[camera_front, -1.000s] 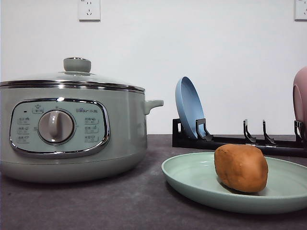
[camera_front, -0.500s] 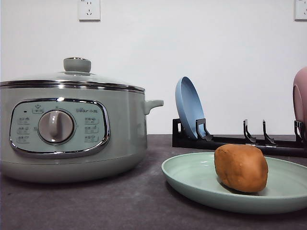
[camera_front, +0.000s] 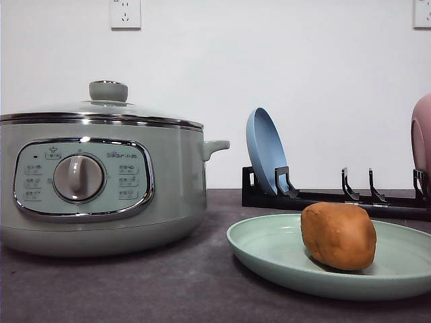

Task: Transfer potato from steamer to green plate

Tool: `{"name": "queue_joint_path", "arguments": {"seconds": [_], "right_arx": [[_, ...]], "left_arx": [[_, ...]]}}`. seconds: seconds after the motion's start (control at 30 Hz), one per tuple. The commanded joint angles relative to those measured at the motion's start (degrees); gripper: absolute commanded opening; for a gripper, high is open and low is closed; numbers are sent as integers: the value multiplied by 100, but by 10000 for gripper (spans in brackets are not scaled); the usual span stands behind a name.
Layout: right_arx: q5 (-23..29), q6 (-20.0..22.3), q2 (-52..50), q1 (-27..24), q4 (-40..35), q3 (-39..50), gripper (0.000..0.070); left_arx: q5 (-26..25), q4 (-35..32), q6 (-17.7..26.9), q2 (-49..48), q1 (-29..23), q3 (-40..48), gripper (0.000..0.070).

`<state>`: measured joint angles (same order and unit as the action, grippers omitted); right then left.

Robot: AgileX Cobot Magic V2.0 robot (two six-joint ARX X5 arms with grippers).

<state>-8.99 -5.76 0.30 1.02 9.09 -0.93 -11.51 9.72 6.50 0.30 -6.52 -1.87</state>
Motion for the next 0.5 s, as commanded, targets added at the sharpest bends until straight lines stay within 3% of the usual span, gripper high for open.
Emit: {"name": "queue_joint_path", "arguments": {"seconds": [0.0, 0.47], "right_arx": [[0, 28, -9, 4, -16, 26, 0], [1, 28, -9, 4, -16, 26, 0]], "left_arx": [[13, 52, -13, -13, -15, 118, 3], [13, 52, -13, -13, -15, 118, 3]]}}
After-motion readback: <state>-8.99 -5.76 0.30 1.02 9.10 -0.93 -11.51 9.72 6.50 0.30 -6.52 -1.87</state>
